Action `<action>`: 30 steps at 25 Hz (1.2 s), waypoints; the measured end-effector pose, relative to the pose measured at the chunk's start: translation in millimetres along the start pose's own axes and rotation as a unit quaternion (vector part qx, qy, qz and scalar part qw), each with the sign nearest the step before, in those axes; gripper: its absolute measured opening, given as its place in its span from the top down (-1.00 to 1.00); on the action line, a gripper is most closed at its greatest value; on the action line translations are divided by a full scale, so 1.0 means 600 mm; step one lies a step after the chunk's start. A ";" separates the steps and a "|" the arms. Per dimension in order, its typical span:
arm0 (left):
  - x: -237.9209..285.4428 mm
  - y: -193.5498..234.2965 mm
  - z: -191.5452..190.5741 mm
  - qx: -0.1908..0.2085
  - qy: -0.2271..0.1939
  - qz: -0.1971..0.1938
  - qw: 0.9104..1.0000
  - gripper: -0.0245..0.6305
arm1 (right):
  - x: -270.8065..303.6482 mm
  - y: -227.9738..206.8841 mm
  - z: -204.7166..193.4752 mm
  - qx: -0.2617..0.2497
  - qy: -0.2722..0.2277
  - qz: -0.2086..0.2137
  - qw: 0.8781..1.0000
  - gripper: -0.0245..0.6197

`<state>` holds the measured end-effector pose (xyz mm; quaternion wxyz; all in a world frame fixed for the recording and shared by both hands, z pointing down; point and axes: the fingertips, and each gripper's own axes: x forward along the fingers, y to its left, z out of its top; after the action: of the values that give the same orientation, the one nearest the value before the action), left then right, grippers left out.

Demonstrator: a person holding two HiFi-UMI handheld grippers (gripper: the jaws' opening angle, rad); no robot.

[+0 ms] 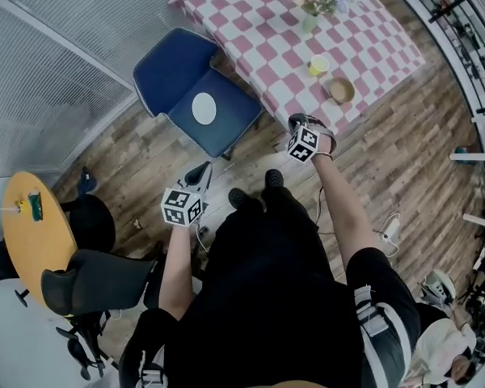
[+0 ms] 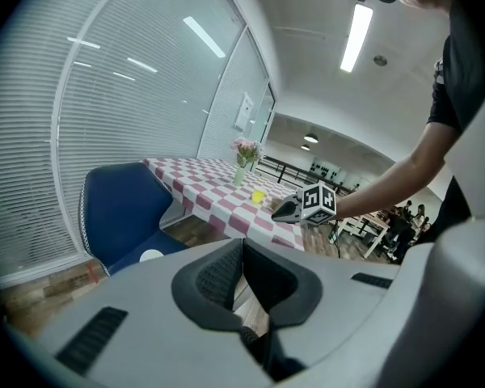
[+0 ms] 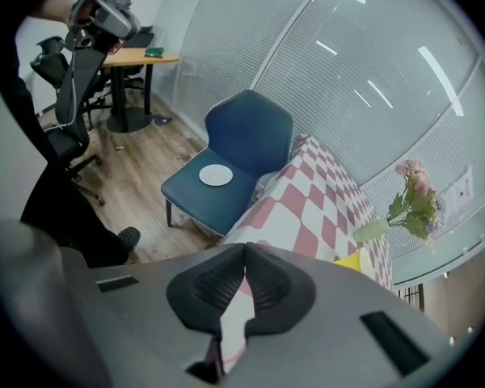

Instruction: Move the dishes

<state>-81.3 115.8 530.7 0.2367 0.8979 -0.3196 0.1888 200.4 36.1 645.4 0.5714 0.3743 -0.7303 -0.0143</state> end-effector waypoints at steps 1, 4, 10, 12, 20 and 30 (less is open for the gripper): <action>-0.009 0.006 -0.005 -0.001 -0.001 0.006 1.000 0.85 | 0.002 0.006 0.011 -0.004 -0.004 0.002 1.000 0.87; -0.036 0.019 -0.015 -0.012 -0.006 0.025 1.000 0.85 | 0.006 0.025 0.043 -0.014 -0.017 0.011 1.000 0.87; -0.070 0.039 -0.035 -0.033 -0.012 0.059 0.998 0.85 | 0.035 0.050 0.105 -0.029 -0.043 0.035 0.998 0.87; -0.075 0.048 -0.045 -0.040 -0.010 0.067 0.997 0.85 | 0.051 0.059 0.123 -0.030 -0.051 0.043 0.997 0.87; -0.053 0.102 -0.032 -0.060 0.000 0.090 0.994 0.85 | 0.133 0.064 0.185 -0.025 -0.066 0.085 0.994 0.87; 0.020 0.204 0.009 -0.102 0.003 0.114 0.988 0.85 | 0.249 0.053 0.288 0.094 -0.095 0.161 0.978 0.85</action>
<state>-153.1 23.3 569.4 0.3051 0.8262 -0.4366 0.1837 27.8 -95.5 722.9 0.4566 0.3004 -0.8300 0.1113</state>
